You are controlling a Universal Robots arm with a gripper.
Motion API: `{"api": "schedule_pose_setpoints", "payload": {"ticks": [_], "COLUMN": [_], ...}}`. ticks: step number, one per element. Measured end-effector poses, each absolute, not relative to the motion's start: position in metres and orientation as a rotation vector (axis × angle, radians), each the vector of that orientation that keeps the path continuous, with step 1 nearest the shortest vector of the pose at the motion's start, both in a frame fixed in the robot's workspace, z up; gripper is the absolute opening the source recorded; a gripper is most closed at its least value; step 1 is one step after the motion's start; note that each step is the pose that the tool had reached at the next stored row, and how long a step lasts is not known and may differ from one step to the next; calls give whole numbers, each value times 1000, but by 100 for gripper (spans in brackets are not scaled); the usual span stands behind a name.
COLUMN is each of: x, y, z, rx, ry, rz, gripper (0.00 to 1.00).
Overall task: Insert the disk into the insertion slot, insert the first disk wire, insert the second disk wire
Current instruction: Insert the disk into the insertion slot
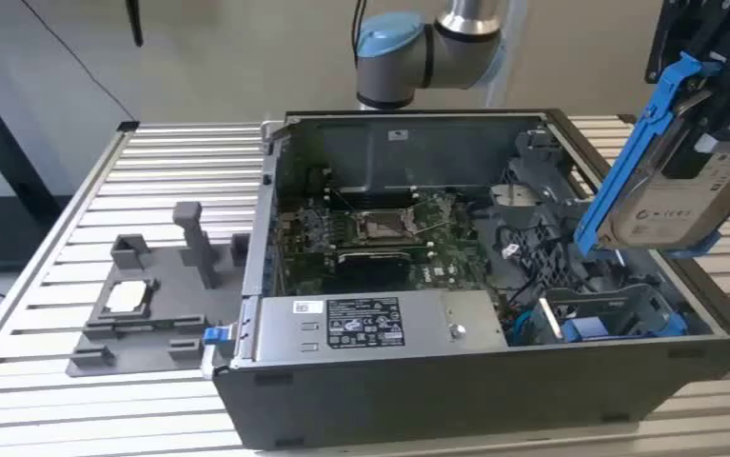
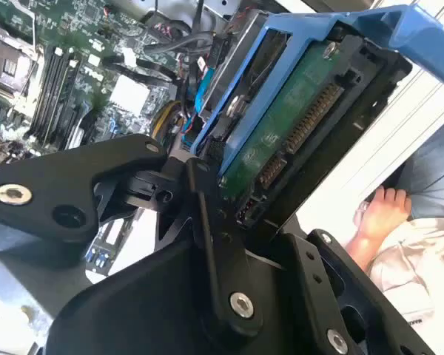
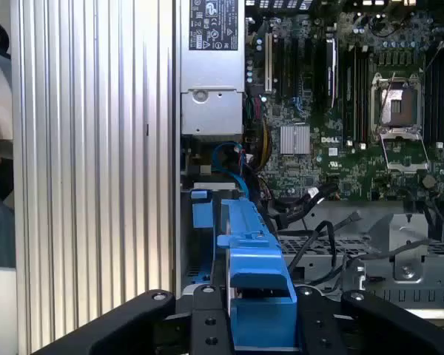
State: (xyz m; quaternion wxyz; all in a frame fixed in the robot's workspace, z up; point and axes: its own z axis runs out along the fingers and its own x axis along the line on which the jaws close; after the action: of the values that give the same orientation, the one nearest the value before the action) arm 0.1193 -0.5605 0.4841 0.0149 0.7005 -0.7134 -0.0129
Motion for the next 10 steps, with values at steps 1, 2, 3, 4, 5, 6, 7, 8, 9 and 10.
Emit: {"api": "schedule_pose_setpoints", "payload": {"ticks": [1, 2, 3, 4, 5, 6, 7, 8, 9, 10], "x": [119, 119, 119, 119, 119, 119, 119, 119, 119, 119], "y": [-560, -560, -560, -560, -560, -560, -560, -560, -560, -560], "z": [484, 484, 484, 484, 484, 484, 484, 484, 484, 484], "rx": [2180, 2180, 2180, 2180, 2180, 2180, 2180, 2180, 2180, 2180], "ry": [-2220, -2220, -2220, -2220, -2220, -2220, -2220, -2220, -2220, -2220], "rz": [-40, -40, -40, -40, -40, -40, -40, -40, -40, -40], "gripper": [32, 32, 32, 32, 32, 32, 32, 32, 32, 32]}}
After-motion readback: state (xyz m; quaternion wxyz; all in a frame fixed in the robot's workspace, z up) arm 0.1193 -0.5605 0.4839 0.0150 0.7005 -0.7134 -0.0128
